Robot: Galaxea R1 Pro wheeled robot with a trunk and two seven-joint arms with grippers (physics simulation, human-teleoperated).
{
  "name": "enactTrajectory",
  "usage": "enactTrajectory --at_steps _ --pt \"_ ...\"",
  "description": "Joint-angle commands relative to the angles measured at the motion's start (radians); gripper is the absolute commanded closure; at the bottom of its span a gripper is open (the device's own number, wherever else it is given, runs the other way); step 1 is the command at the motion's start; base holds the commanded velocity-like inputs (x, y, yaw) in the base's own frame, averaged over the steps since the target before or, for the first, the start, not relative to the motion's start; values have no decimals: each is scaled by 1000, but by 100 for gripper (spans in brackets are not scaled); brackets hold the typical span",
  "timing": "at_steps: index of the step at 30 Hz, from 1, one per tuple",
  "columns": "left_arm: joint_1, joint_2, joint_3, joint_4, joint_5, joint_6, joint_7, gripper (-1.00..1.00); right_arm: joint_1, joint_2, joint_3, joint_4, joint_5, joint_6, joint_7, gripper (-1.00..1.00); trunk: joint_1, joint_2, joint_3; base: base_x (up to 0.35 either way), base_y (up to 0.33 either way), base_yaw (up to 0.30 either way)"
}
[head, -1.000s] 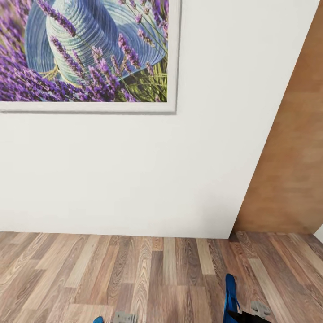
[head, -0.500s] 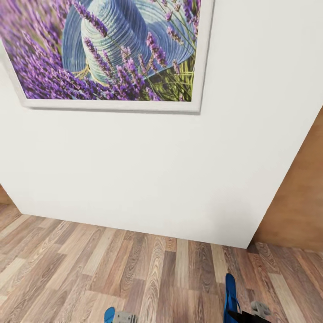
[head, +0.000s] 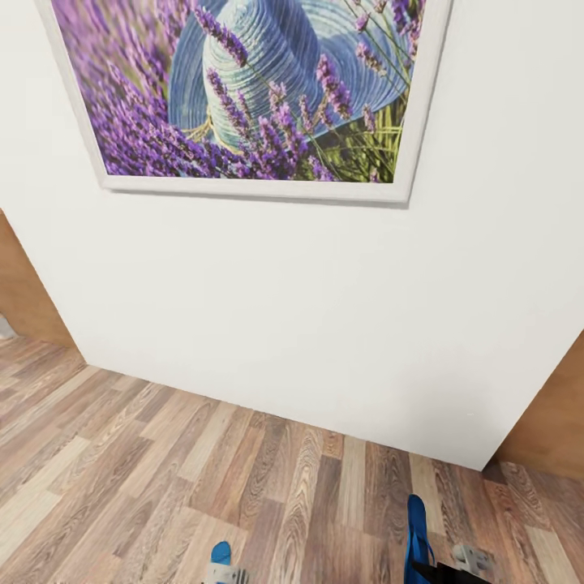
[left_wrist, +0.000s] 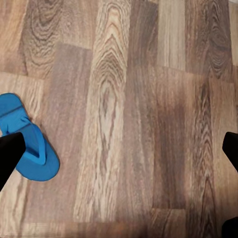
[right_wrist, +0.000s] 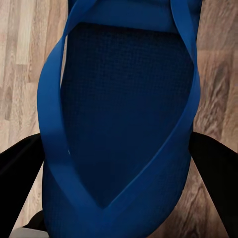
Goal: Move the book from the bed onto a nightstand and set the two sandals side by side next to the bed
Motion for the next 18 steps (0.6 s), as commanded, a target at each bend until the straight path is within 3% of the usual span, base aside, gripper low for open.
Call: enactTrajectory --at_steps 1,12,18 --pt "-1 1 -6 1 8 -4 0 -100 0 0 -8 0 -2 9 4 100 0 0 -1 0 0 116" --pt "-1 0 -6 1 8 -4 1 -100 0 1 -8 0 -2 9 3 100 0 0 -1 4 -2 22" --pt "-1 -2 -6 1 8 -4 1 -100 0 1 -8 0 -2 9 3 100 0 0 -1 159 -138 0"
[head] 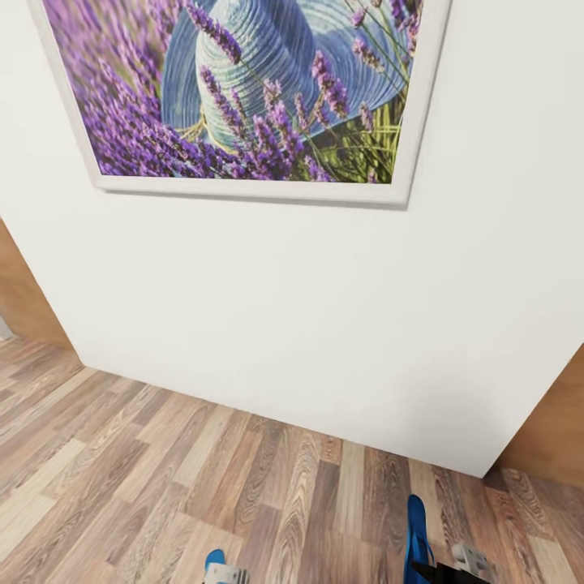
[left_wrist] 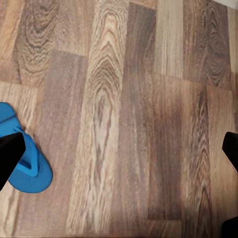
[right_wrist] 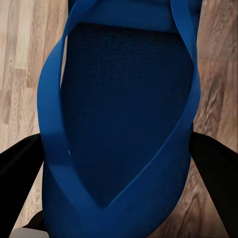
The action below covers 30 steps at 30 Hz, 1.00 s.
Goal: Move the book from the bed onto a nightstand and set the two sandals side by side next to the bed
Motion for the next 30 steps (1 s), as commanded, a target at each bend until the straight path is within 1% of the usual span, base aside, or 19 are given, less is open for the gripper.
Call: enactTrajectory --at_steps 1,4,8,24,30 --pt "-1 0 -6 1 8 -3 -1 -100 0 0 -8 0 -2 9 4 100 0 0 -1 153 -143 0" --pt "-1 0 -6 1 8 -3 -1 -100 0 0 -8 0 -2 8 4 100 0 0 -1 61 -59 23" --pt "-1 0 -6 1 8 -3 -1 -100 0 0 -8 0 -2 9 3 100 0 0 -1 13 -13 167" --pt "-1 0 -6 1 8 -3 -1 -100 0 0 -9 0 -2 9 6 100 0 0 -1 1 -1 271" --pt "-1 0 -6 1 8 -3 -1 -100 0 0 -9 0 -2 9 7 100 0 0 -1 0 0 49"
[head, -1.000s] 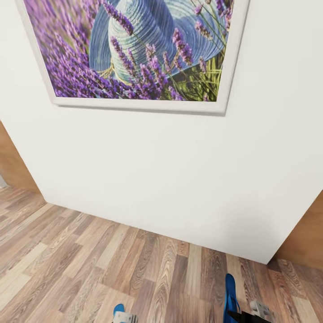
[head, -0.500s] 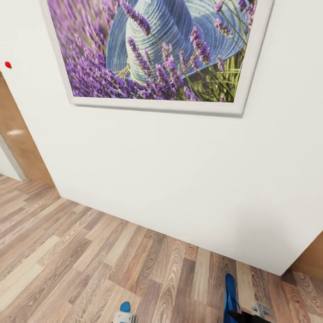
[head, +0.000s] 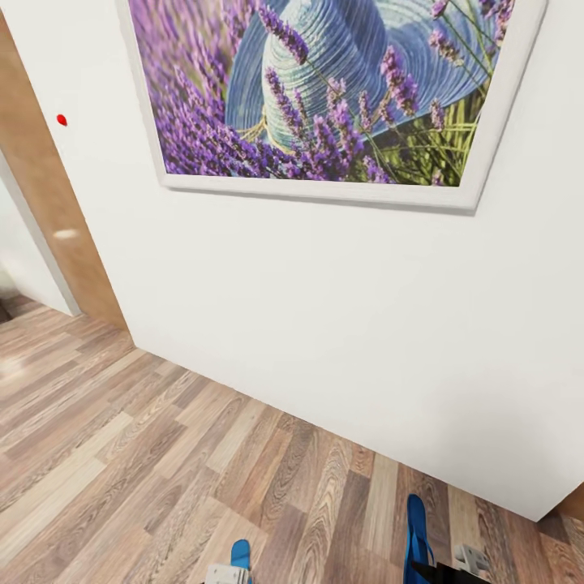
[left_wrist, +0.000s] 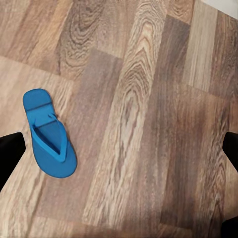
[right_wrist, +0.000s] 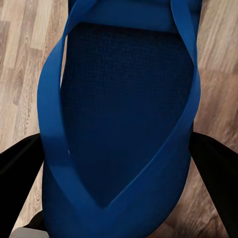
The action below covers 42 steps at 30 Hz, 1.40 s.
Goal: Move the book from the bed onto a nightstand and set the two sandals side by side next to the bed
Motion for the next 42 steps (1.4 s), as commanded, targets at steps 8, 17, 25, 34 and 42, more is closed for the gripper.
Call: enactTrajectory --at_steps 8,17,25,34,42 --pt "-1 2 -5 0 10 -3 -7 -100 0 0 -8 0 -2 9 2 100 0 0 -1 0 0 1" --pt "-5 2 1 -125 14 45 -5 -100 0 0 -8 0 -2 9 8 100 0 0 -1 0 0 0" --pt "-9 2 2 -544 14 462 1 -100 0 0 -8 0 -2 9 3 100 0 0 -1 0 0 0" --pt "-11 2 3 -782 16 660 122 -100 0 0 -8 0 -2 9 3 100 0 0 -1 0 0 0" --pt "-11 -12 2 -630 16 482 370 -100 0 0 -8 0 -2 9 3 100 0 0 -1 0 0 0"
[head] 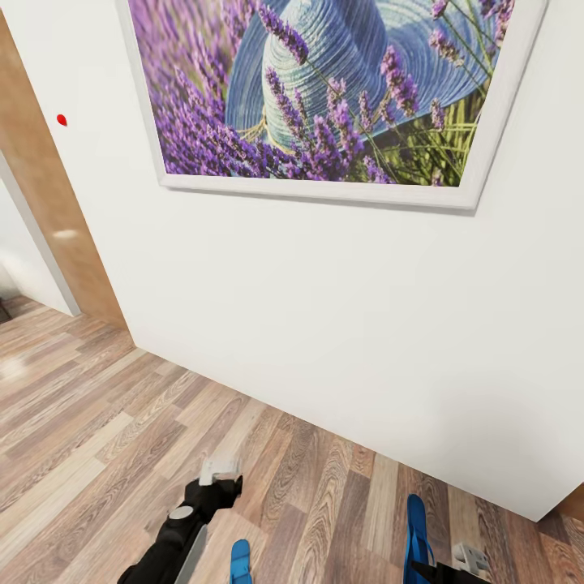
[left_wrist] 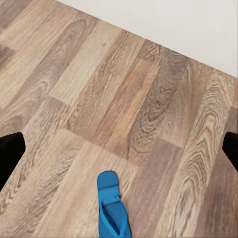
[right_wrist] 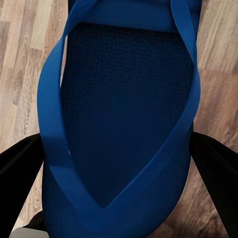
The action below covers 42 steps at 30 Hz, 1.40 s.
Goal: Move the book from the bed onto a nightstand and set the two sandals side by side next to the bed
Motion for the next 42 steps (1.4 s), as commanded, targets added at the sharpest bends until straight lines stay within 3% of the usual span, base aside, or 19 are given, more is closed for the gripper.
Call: enactTrajectory --at_steps 1,5,7,24,28,30,34,38,42 --pt "0 0 -3 19 8 -23 14 -100 0 0 -8 0 -2 9 4 100 0 0 -1 0 0 0" --pt "0 -10 -4 140 8 -184 33 -100 0 0 -8 0 -2 9 2 100 0 0 -1 0 0 0" --pt "0 -13 -4 173 7 -233 36 -100 0 0 -8 0 -1 9 2 100 0 0 -1 0 0 0" --pt "0 -18 -5 188 6 -263 35 -100 0 -7 -7 0 -1 17 13 100 0 0 -1 0 0 0" --pt "0 -18 -5 188 6 -261 35 -100 0 -10 -10 -6 -3 32 19 100 15 -28 -13 0 0 0" --pt "0 -18 -5 188 6 -261 35 -100 0 -10 -11 -12 -5 65 29 100 23 -42 -20 0 0 0" --pt "0 -25 -6 188 6 -262 35 -100 -3 -10 -10 -62 -7 267 40 100 38 -70 -32 0 0 0" --pt "0 -35 -7 188 6 -261 35 -100 -3 -6 -10 -226 -8 461 42 100 54 -98 -45 0 0 0" --pt "0 -37 -7 188 6 -261 34 -100 -3 16 -9 -356 -31 549 43 100 69 -126 -57 0 0 0"
